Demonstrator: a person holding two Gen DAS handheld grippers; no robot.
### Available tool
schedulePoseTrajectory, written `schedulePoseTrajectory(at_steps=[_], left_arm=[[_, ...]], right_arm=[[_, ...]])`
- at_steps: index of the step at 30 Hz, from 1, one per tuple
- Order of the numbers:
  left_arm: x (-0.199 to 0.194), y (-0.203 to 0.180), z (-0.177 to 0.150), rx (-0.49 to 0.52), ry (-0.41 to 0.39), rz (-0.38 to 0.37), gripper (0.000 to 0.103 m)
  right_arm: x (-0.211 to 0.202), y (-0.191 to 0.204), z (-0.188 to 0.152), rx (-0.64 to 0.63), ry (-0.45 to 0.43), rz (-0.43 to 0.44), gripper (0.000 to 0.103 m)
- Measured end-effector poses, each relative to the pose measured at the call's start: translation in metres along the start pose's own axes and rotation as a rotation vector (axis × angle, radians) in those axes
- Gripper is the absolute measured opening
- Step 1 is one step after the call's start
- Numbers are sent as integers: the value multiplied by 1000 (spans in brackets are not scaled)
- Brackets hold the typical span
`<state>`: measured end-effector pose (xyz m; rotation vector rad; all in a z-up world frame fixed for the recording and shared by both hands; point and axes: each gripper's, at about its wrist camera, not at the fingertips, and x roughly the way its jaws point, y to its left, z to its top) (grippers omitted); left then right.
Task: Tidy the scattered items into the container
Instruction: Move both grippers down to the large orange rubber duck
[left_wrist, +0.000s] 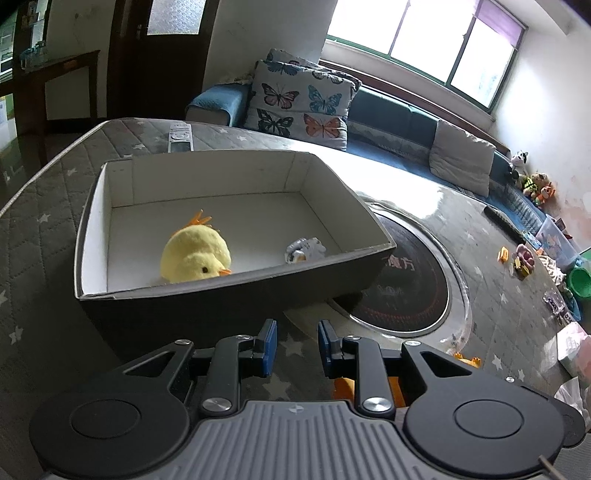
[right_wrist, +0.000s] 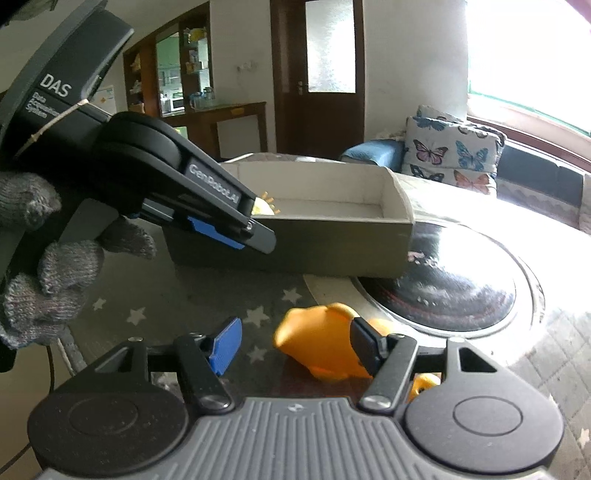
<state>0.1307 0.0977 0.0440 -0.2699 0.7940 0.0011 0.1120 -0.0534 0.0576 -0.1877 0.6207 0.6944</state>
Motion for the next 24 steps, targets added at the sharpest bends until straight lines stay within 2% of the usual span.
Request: schedulePoseTrajectory(at_steps=[6,8,17,24], left_arm=[[1,-6,-4,4,11,-10,28],[2,-8,-5,6,17,-14,29],[9,-15,-12,4,55,-32,29],[13,-20,-17,16,81,-57,29]], right_arm=[[-8,-6,-7,14,2,-23,68],[-9,-8,-8,17,3,-29,74],[-5,-18,-10,21,19,-45,84],[7,-30,-11,32,43,-31,85]])
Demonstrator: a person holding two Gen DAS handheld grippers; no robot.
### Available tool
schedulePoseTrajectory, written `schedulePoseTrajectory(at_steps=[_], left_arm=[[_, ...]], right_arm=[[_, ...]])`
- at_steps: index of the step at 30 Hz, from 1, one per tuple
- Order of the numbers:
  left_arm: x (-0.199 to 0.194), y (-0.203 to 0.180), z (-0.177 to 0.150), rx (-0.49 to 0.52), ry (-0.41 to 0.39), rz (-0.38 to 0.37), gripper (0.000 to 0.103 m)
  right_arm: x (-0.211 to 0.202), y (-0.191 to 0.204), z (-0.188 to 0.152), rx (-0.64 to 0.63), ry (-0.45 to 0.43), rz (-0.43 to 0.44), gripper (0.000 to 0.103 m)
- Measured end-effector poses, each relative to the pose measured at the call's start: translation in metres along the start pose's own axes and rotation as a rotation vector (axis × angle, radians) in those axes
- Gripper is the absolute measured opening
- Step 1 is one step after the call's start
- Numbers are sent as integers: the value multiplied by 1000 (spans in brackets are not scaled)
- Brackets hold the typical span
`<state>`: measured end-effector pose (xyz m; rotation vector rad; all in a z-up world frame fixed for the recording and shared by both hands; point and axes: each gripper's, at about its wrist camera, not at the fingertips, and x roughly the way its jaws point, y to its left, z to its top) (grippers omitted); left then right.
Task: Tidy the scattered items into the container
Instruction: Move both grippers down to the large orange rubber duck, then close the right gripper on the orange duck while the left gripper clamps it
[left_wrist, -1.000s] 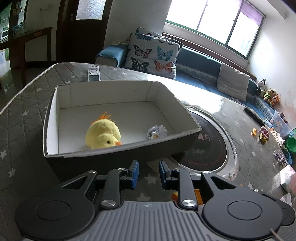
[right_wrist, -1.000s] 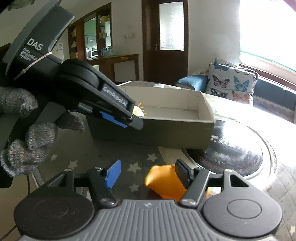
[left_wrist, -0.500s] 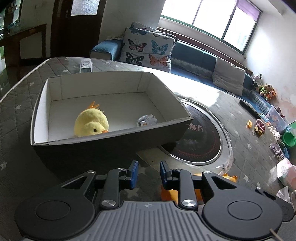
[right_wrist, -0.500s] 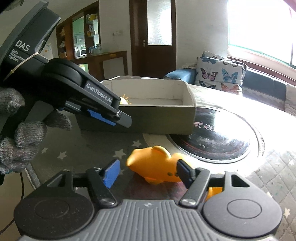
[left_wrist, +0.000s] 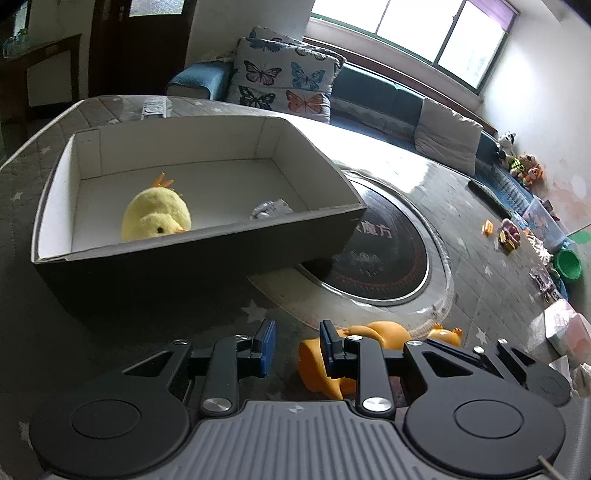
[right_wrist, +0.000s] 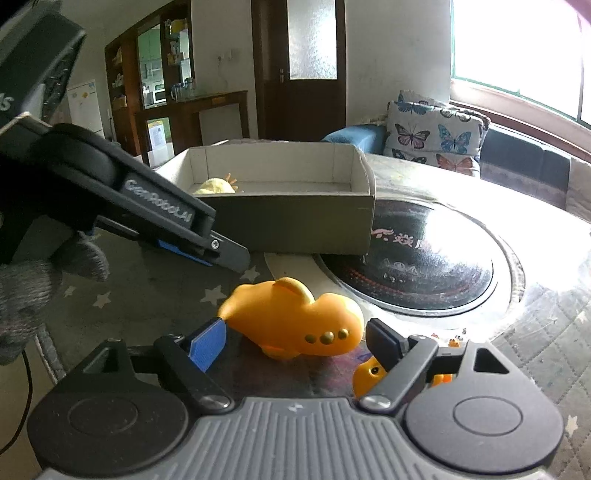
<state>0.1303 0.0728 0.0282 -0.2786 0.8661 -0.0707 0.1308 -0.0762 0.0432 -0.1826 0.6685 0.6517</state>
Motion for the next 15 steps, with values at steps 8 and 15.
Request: schedulePoseTrajectory(at_steps=[8,15], left_arm=[[3,-10,-5,42,30,-25,29],[5,-12,-7,69,37,-29,32]], right_arm=[[13,-5,-1,-5,23,22,86],[8,-1,-1,-22,33,32,87]])
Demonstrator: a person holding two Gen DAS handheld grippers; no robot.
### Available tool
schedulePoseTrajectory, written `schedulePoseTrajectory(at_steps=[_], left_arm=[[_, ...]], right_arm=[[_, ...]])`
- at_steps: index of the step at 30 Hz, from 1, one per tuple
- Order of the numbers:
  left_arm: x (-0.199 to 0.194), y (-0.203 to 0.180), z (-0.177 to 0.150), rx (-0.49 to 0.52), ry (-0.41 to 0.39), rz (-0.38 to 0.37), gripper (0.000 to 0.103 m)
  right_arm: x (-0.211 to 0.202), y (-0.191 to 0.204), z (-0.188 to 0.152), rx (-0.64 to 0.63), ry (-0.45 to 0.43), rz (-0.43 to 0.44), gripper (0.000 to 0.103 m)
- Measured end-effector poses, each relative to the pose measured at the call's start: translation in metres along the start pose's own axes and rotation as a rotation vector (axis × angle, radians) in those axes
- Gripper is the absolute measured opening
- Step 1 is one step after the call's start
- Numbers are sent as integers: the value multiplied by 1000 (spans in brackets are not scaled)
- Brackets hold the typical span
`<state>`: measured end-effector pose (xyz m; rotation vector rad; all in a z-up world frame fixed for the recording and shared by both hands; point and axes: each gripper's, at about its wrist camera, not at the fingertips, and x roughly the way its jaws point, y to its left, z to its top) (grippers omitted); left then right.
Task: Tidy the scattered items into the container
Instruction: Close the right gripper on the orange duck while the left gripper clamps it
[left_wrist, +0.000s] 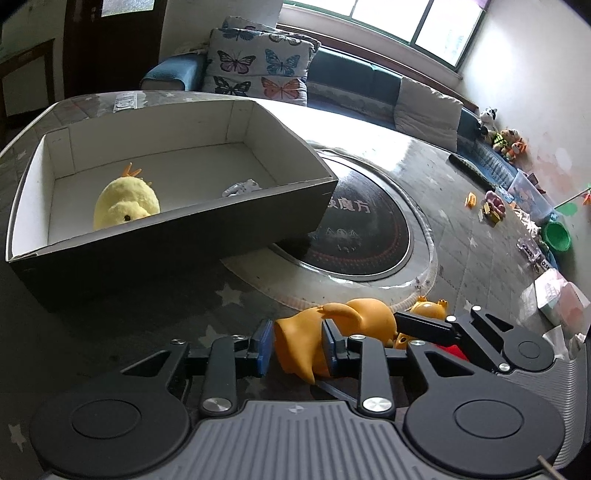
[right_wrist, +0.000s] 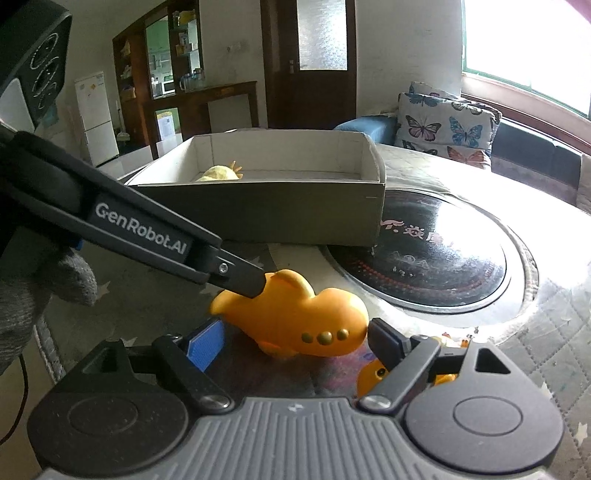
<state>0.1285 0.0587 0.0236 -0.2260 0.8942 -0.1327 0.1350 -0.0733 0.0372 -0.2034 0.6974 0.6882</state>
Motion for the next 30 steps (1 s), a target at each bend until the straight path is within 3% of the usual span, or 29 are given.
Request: schedulePoseTrajectory(at_steps=[13,22,30], left_arm=[[-10,15,-2,-40,-20,15,32],[-16,28,-13,-99,-22,-3,32],[-11,29,-18,-109,-11,-11,33]], right_arm=[[-14,24,-3,-62,28,110,87],[-9,21,3,-75,16,50,87],[9,23,11,-85,31,71,86]])
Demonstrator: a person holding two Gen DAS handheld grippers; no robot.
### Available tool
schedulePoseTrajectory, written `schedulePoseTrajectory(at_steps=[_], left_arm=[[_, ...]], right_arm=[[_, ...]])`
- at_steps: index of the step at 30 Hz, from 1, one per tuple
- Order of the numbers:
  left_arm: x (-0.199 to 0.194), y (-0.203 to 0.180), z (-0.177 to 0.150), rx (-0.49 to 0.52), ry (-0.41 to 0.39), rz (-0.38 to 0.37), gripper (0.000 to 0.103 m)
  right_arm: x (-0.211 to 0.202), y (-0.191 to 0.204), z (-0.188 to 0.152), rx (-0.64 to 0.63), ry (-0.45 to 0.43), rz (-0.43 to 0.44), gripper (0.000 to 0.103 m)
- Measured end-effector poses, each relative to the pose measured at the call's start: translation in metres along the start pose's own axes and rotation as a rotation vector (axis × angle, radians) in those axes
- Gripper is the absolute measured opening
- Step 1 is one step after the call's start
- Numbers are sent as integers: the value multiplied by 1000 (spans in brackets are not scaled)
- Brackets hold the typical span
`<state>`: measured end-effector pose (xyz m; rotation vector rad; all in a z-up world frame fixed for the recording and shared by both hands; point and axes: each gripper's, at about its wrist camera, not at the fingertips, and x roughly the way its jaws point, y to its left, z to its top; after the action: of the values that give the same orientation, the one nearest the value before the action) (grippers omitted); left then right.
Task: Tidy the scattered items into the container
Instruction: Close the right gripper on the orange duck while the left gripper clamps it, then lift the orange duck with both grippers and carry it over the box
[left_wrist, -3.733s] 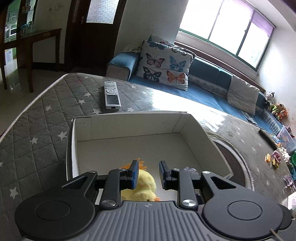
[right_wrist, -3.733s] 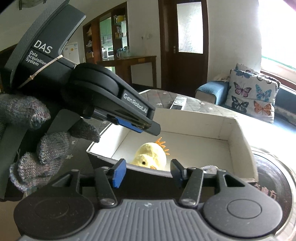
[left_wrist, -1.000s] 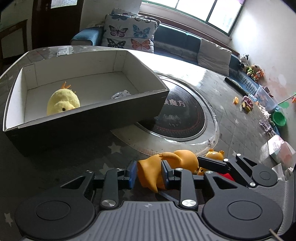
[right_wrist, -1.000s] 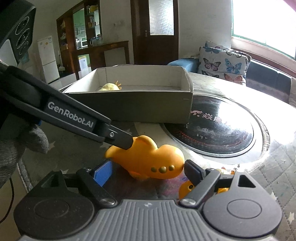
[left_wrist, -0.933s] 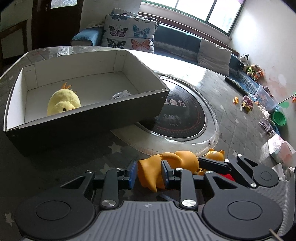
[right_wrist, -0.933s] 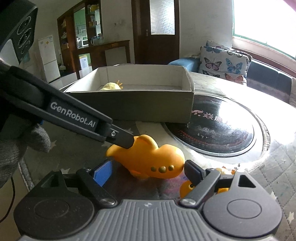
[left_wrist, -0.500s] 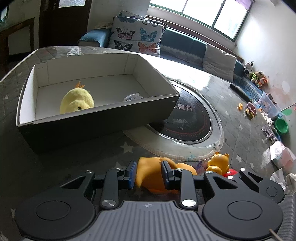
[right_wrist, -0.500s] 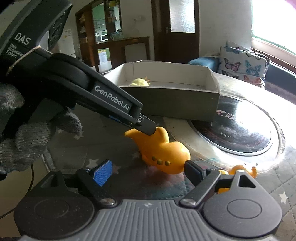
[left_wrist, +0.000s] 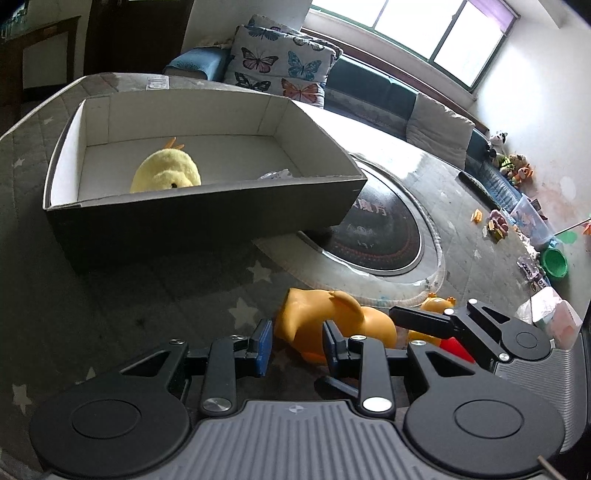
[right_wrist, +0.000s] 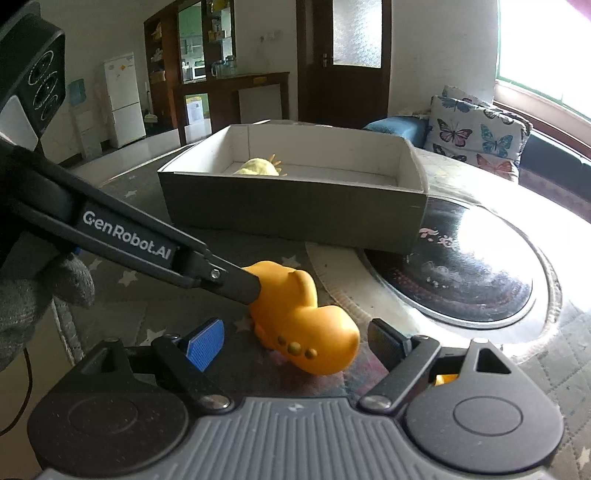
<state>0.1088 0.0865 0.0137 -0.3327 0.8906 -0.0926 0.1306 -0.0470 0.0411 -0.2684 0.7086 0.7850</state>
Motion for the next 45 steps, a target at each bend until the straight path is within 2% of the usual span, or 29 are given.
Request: schedulePoseTrajectory(at_steps=[8,13,17,23,26,37,45], left_arm=[[2,7,0,-20,-20,-10,30],[3,9,1,-47,-35,-44,30],[6,15,3,-89,-44,-73,31],[8,22,2,-127,-52,-107,34],[9,21,2,-123,-59,-105,39],[15,27,3,-142,-93,-130,43],[21,38,6,-205,-102,-173,44]], right_arm=[[-1,4,-2,-21,16,16,83],[-2,8,-3,-34,23,21,82],[4,5,-1,-7,24,5,72],[12,3,-1,5,33,-16,66],[12,2,0,9,37,-15,59],[17,5,1,17,53,-17,52],[22,4,3,35,65,-22,48]])
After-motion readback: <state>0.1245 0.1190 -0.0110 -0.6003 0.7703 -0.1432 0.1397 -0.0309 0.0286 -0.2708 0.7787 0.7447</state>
